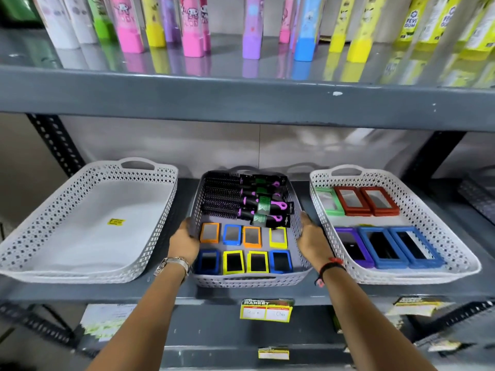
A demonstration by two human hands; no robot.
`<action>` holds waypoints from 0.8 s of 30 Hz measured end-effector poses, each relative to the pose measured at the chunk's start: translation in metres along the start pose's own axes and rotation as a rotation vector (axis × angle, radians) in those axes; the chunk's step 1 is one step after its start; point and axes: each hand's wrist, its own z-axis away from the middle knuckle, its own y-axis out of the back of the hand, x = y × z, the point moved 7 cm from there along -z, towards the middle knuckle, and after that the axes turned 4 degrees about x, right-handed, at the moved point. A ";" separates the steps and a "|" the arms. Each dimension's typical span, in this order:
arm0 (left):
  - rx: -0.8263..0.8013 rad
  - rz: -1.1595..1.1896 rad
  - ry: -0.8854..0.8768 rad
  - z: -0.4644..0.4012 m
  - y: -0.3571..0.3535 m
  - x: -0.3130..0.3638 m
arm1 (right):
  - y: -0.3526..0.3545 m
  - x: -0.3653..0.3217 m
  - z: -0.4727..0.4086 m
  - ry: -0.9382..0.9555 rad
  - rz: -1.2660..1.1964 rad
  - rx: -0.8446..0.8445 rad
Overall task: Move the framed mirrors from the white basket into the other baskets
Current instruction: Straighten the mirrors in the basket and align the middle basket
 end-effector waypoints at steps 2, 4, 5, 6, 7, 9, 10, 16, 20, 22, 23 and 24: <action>0.056 -0.015 -0.085 0.002 0.004 0.007 | 0.002 -0.009 0.003 0.114 0.103 0.053; 0.098 -0.141 -0.270 0.002 0.002 0.018 | 0.001 -0.023 0.008 0.259 0.190 0.052; 0.066 -0.259 -0.376 0.004 -0.004 0.024 | -0.004 -0.031 0.010 0.326 0.211 -0.005; 0.017 -0.370 -0.456 0.007 -0.010 0.028 | -0.010 -0.037 0.014 0.383 0.220 -0.089; -0.045 -0.454 -0.487 0.009 -0.015 0.030 | -0.018 -0.042 0.017 0.420 0.226 -0.187; -0.141 -0.552 -0.490 0.010 -0.020 0.029 | -0.030 -0.045 0.023 0.461 0.242 -0.341; -0.178 -0.588 -0.499 0.011 -0.022 0.028 | -0.034 -0.045 0.025 0.482 0.266 -0.384; -0.240 -0.642 -0.562 0.018 -0.027 0.031 | -0.042 -0.050 0.032 0.555 0.324 -0.464; -0.217 -0.599 -0.545 0.016 -0.025 0.028 | -0.045 -0.058 0.032 0.551 0.359 -0.484; -0.208 -0.589 -0.534 0.015 -0.025 0.027 | -0.046 -0.060 0.034 0.515 0.373 -0.502; -0.206 -0.587 -0.526 0.015 -0.024 0.028 | -0.046 -0.061 0.035 0.494 0.373 -0.517; -0.199 -0.588 -0.530 0.015 -0.025 0.028 | -0.047 -0.061 0.036 0.489 0.367 -0.522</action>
